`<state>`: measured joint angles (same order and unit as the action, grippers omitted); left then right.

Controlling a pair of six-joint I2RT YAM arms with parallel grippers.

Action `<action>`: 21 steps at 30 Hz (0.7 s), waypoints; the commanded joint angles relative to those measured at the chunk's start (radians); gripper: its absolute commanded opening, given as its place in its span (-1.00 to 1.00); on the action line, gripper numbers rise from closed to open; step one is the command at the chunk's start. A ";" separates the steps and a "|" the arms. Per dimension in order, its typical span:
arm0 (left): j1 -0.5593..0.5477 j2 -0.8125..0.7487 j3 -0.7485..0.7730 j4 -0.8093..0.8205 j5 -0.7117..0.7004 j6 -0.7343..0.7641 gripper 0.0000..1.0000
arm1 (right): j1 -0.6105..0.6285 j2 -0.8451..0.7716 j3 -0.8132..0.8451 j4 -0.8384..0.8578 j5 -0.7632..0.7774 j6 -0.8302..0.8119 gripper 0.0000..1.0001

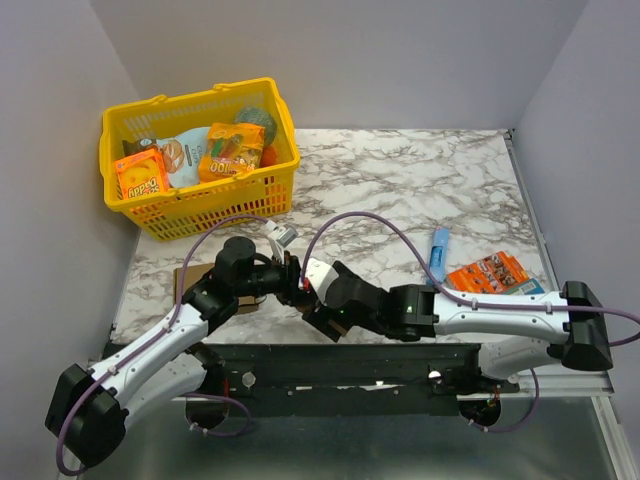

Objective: Fold the paper box

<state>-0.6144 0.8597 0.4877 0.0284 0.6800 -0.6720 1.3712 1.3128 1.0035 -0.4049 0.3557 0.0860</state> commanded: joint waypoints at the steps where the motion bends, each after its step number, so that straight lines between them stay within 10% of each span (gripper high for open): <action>1: 0.010 -0.013 -0.012 0.163 -0.073 -0.144 -0.71 | 0.042 0.054 0.047 0.075 0.023 0.083 0.74; 15: 0.013 -0.013 -0.014 0.166 -0.045 -0.133 -0.71 | 0.042 0.052 0.014 0.041 0.071 0.129 -0.51; 21: 0.016 -0.007 -0.012 0.159 -0.051 -0.147 -0.71 | 0.042 0.062 0.023 0.029 0.115 0.141 -0.70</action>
<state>-0.6098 0.8585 0.4496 0.0723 0.6807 -0.6853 1.3888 1.3544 1.0199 -0.4248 0.4206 0.1688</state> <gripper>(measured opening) 0.406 0.870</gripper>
